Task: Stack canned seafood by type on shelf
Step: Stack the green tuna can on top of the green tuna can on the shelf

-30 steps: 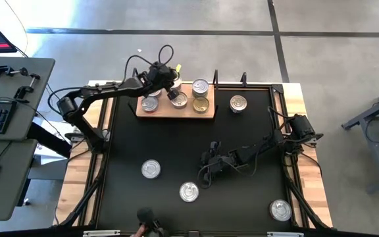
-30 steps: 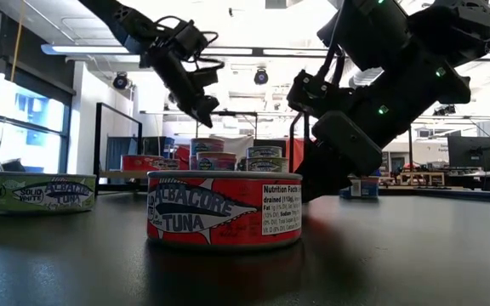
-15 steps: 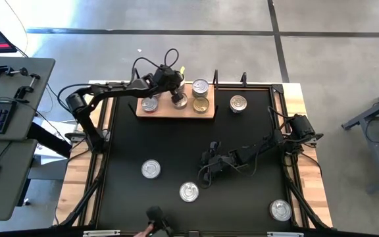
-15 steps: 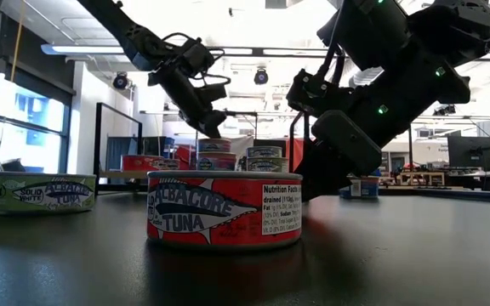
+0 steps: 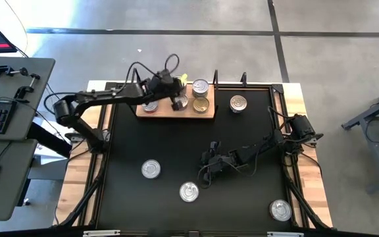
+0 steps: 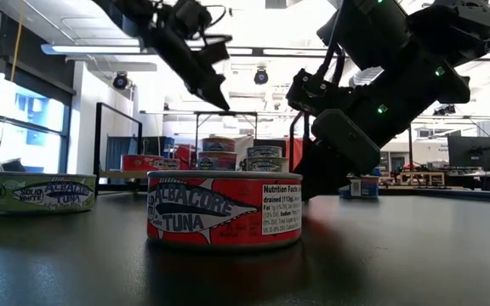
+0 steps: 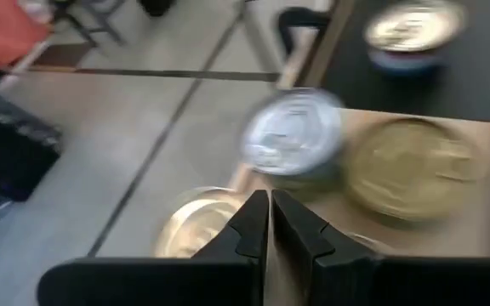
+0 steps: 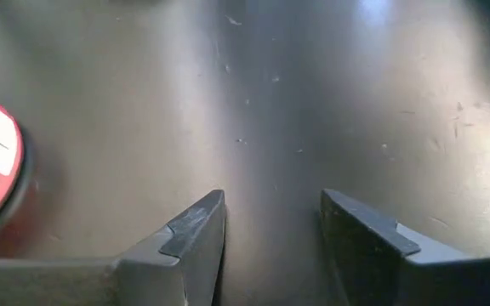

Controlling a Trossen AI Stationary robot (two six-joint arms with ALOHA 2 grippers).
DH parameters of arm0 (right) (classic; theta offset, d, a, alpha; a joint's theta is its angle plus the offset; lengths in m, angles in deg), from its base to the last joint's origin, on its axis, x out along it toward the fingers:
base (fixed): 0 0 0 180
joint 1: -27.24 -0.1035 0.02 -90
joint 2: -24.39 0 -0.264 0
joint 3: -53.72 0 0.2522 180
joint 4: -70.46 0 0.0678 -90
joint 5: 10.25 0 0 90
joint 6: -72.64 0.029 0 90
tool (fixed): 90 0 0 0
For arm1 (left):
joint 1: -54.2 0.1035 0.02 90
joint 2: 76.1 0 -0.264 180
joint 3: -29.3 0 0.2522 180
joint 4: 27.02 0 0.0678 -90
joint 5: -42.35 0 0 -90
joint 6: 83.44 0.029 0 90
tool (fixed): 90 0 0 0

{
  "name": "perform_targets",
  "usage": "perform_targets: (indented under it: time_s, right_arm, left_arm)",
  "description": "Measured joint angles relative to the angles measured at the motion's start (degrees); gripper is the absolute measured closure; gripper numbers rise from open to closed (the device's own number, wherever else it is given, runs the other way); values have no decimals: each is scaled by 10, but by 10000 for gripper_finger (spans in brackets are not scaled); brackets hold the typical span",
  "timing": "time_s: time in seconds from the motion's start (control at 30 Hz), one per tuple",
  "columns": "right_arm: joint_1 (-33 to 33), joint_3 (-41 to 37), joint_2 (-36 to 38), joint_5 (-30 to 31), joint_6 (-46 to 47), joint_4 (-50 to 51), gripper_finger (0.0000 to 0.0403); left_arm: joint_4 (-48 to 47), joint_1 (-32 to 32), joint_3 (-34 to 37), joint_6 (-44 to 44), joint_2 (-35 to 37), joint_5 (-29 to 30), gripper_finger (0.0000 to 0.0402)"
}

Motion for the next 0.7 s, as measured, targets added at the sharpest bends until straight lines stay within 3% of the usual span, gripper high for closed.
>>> perform_targets:
  time_s: [0.17,0.33,0.57,0.7]
  right_arm:
    - [-2,0,0,57,33,-10,215]
    - [-2,0,0,78,61,-13,215]
    - [-3,0,0,77,62,-25,215]
    - [-3,0,0,73,61,-25,215]
  left_arm:
    - [-127,-92,0,-83,33,4,392]
    - [-209,-231,1,-188,28,28,392]
    - [-252,-448,1,-378,11,215,392]
    - [-336,-565,0,-546,11,341,392]
